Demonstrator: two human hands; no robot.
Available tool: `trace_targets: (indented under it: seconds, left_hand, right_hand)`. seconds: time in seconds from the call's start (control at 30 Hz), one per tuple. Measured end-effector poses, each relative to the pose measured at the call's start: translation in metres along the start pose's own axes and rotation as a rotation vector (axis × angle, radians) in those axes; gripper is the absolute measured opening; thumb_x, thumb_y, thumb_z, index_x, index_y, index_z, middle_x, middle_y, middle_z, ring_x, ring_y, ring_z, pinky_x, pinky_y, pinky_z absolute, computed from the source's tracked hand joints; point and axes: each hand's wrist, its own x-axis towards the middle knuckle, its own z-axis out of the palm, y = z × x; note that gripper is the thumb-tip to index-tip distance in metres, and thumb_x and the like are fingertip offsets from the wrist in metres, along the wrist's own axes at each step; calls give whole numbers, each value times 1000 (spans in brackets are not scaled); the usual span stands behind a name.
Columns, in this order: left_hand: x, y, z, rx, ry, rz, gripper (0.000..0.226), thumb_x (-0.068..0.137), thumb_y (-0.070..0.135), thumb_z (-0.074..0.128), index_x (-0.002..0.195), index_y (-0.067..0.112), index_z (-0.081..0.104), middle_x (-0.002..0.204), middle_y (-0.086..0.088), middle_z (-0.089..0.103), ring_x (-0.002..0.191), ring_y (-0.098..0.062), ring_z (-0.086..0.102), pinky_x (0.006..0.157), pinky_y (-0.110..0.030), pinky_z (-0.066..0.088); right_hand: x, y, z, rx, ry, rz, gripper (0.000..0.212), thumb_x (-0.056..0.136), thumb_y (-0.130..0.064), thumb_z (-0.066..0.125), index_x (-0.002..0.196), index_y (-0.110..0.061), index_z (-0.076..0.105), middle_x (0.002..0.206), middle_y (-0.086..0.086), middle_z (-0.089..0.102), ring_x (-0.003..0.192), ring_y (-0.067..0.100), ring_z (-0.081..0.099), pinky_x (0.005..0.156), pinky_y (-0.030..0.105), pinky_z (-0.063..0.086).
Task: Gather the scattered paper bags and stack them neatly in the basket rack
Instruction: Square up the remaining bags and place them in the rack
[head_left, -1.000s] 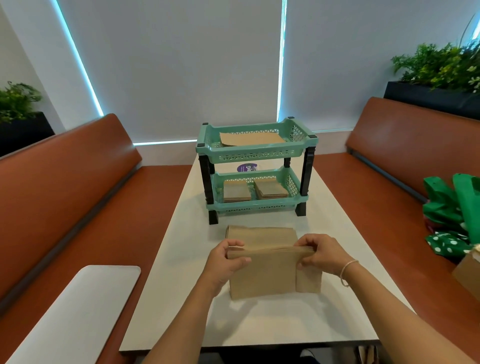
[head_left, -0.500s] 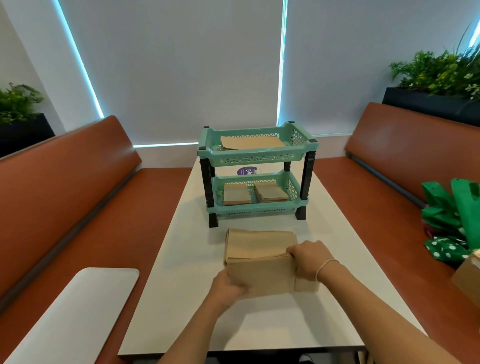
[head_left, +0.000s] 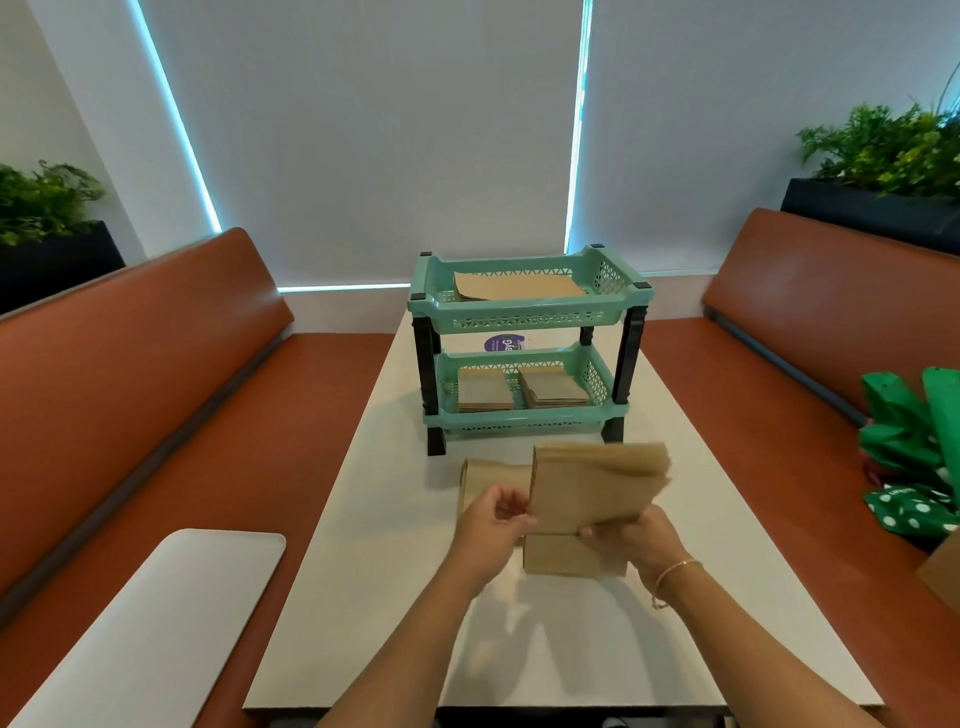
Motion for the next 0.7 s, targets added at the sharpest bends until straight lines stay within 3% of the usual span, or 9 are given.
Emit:
trace_targets:
  seconds: [0.1, 0.23, 0.3, 0.4, 0.47, 0.57, 0.7]
  left_hand:
    - [0, -6, 9, 184, 22, 41, 15, 89, 10, 59, 89, 24, 52, 96, 3, 58, 92, -14, 55, 86, -28, 47]
    - [1, -17, 13, 157, -13, 17, 13, 94, 19, 54, 104, 25, 47, 114, 6, 55, 105, -14, 53, 91, -28, 44]
    - [0, -19, 17, 116, -63, -20, 18, 94, 17, 54, 105, 27, 44, 119, 3, 56, 110, -15, 52, 96, -30, 45]
    - [-3, -18, 25, 138, -84, -26, 34, 95, 13, 52, 126, 21, 41, 125, 0, 54, 116, -15, 50, 101, -28, 41]
    - [0, -15, 27, 147, -57, -11, 41, 95, 12, 52, 134, 18, 38, 129, 0, 52, 119, -16, 48, 103, -29, 39]
    - [3, -11, 27, 163, -17, 8, 43, 95, 16, 53, 135, 19, 38, 126, 1, 53, 117, -17, 49, 100, -29, 40]
    - [3, -26, 24, 221, -81, -18, 48, 90, 12, 59, 133, 20, 39, 124, 4, 54, 115, -15, 51, 98, -28, 43]
  right_hand:
    - [-3, 10, 1, 37, 2, -29, 46, 66, 13, 75, 90, -24, 61, 97, 0, 64, 90, 16, 58, 84, 34, 47]
    - [-1, 13, 0, 4, -11, -4, 41, 69, 6, 76, 98, -18, 59, 101, 3, 62, 95, 21, 57, 87, 34, 46]
    - [-2, 11, 1, -23, -24, 11, 38, 69, 5, 76, 97, -16, 61, 98, 4, 63, 91, 22, 58, 81, 33, 47]
    - [-3, 7, 5, -45, -22, 0, 34, 66, 6, 78, 85, -18, 64, 90, 3, 66, 82, 19, 60, 70, 29, 51]
    - [-1, 3, 6, -25, -3, -18, 36, 64, 7, 79, 88, -16, 64, 91, 4, 67, 86, 23, 61, 75, 34, 52]
    - [1, -2, 6, 31, -6, -39, 41, 64, 7, 79, 97, -14, 64, 95, 6, 67, 89, 23, 60, 80, 38, 50]
    - [-2, 4, 9, -20, -11, -33, 33, 62, 3, 81, 83, -18, 65, 86, 1, 67, 83, 22, 60, 75, 35, 52]
